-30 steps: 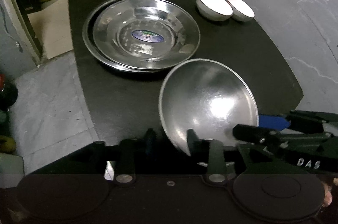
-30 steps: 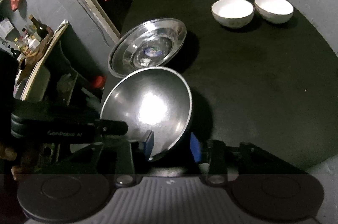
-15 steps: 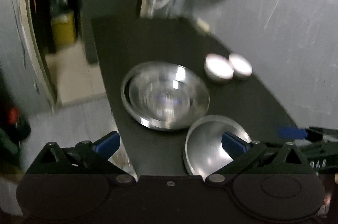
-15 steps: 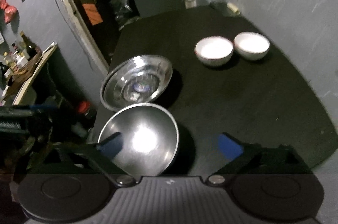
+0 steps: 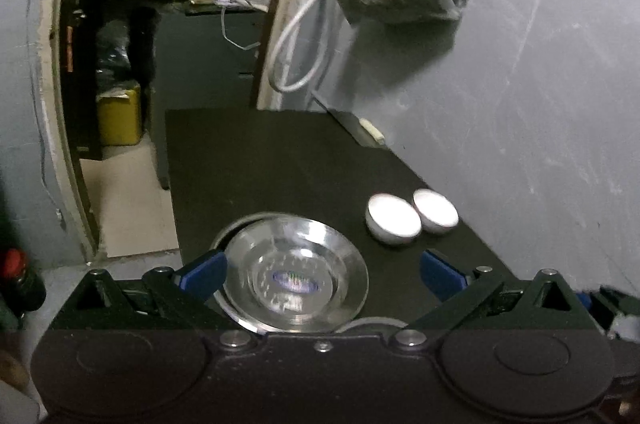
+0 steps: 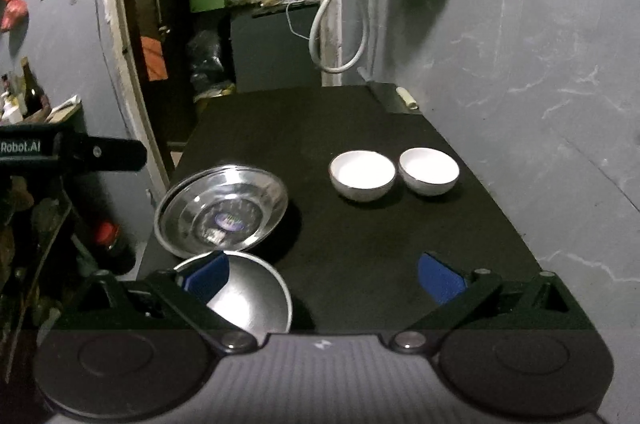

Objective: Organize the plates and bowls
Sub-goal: 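Move the left gripper over to the two red-rimmed white bowls, then close the left gripper on the rim of one white bowl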

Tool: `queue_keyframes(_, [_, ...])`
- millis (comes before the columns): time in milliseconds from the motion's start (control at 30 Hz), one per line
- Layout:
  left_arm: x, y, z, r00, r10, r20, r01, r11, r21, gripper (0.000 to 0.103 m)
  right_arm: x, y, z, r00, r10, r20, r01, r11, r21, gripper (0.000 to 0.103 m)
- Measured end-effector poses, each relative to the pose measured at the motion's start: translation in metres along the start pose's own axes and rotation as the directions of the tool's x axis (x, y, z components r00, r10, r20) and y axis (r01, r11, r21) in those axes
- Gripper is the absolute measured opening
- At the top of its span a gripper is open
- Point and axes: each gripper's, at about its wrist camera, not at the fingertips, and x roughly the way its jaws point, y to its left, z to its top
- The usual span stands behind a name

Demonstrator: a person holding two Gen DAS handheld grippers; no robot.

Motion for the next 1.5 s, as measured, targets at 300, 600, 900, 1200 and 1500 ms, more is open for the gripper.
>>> queue_keyframes(300, [0.038, -0.02, 0.029, 0.993, 0.073, -0.088, -0.077, 0.996, -0.037, 0.102, 0.045, -0.064, 0.022, 0.999, 0.032, 0.041, -0.037, 0.989, 0.14, 0.103])
queue_keyframes(600, [0.102, -0.045, 0.068, 0.959, 0.237, -0.153, -0.237, 0.971, 0.021, 0.102, 0.105, -0.112, 0.031, 0.987, 0.159, 0.012, -0.158, 0.97, 0.187, 0.103])
queue_keyframes(900, [0.168, -0.057, 0.075, 0.941, 0.266, -0.207, -0.269, 0.963, 0.012, 0.102, 0.136, -0.132, 0.035, 0.974, 0.226, 0.0, -0.217, 0.935, 0.279, 0.103])
queue_keyframes(1200, [0.228, -0.071, 0.067, 0.935, 0.208, -0.289, -0.193, 0.978, 0.078, 0.099, 0.173, -0.142, 0.04, 0.956, 0.289, -0.049, -0.257, 0.905, 0.339, 0.089])
queue_keyframes(1500, [0.27, -0.069, 0.056, 0.908, 0.164, -0.386, -0.156, 0.986, 0.052, 0.07, 0.2, -0.144, 0.04, 0.939, 0.336, -0.073, -0.282, 0.872, 0.4, 0.076])
